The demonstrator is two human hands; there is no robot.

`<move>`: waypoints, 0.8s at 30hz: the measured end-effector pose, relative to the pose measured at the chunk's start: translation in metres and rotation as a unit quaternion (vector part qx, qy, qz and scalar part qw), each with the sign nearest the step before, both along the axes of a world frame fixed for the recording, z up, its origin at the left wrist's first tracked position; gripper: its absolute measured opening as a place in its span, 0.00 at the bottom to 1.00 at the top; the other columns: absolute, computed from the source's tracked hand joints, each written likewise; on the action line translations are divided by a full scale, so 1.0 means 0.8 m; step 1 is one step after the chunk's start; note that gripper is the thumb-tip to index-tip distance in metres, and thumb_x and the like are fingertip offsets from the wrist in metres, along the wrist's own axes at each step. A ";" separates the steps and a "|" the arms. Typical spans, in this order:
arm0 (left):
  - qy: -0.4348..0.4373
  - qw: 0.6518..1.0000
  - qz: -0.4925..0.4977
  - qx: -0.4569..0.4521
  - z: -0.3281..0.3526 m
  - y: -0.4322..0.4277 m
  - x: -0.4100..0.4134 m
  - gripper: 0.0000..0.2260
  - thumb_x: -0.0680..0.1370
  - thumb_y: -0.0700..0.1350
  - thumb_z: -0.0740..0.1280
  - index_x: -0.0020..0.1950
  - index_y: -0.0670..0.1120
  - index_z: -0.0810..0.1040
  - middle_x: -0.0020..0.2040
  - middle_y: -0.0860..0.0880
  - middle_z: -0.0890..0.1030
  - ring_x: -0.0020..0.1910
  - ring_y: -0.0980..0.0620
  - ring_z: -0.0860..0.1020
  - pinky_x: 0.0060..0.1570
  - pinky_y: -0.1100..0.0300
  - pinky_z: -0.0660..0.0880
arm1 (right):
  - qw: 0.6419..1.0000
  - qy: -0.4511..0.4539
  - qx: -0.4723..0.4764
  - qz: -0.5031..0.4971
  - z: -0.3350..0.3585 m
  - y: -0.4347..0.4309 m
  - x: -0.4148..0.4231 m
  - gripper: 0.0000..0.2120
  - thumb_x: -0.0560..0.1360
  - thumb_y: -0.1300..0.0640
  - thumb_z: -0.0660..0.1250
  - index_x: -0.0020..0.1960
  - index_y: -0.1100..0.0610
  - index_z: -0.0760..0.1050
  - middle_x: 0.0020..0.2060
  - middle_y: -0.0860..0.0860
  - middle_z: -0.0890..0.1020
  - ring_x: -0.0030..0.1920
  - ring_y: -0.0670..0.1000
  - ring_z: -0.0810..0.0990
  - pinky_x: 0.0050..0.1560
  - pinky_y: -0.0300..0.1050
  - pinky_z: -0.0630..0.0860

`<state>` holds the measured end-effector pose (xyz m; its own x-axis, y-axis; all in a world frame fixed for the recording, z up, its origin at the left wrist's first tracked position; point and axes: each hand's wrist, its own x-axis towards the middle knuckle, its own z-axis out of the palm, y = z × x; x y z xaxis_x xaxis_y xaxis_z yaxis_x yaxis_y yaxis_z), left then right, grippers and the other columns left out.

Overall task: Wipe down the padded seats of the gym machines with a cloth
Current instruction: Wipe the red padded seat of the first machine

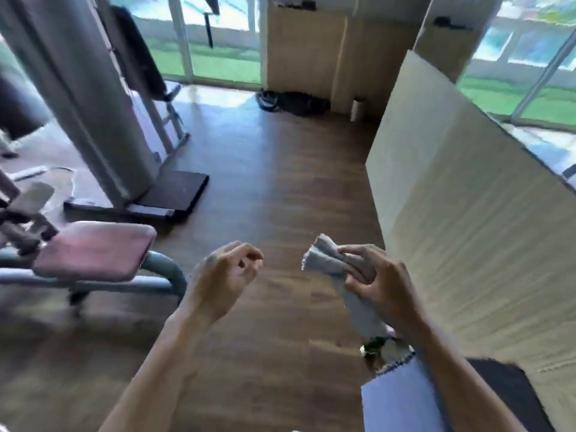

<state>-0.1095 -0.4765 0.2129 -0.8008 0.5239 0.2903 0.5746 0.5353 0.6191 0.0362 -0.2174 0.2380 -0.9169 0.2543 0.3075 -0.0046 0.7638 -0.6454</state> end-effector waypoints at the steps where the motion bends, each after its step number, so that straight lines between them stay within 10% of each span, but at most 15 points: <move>1: -0.005 1.000 0.022 0.004 -0.004 -0.023 -0.011 0.06 0.77 0.56 0.65 0.48 0.56 0.79 0.45 0.59 0.80 0.44 0.58 0.80 0.45 0.55 0.78 | 1.000 0.000 0.005 0.022 -0.001 -0.015 -0.025 0.21 0.68 0.62 0.75 0.60 0.50 0.82 0.54 0.42 0.83 0.54 0.39 0.81 0.53 0.33 0.75; 16: -0.055 0.944 0.325 0.024 -0.040 -0.216 -0.158 0.08 0.76 0.55 0.64 0.49 0.54 0.81 0.43 0.58 0.81 0.42 0.58 0.79 0.47 0.53 0.79 | 0.954 -0.006 0.002 0.299 -0.031 -0.168 -0.374 0.19 0.70 0.62 0.74 0.60 0.50 0.83 0.54 0.44 0.84 0.51 0.45 0.83 0.54 0.41 0.78; 24: -0.043 0.888 0.455 0.049 -0.044 -0.216 -0.272 0.05 0.76 0.50 0.66 0.47 0.53 0.82 0.43 0.55 0.82 0.41 0.61 0.78 0.41 0.74 0.69 | 0.895 0.001 0.056 0.443 -0.036 -0.181 -0.592 0.19 0.72 0.61 0.73 0.61 0.49 0.82 0.54 0.44 0.83 0.48 0.41 0.80 0.50 0.23 0.68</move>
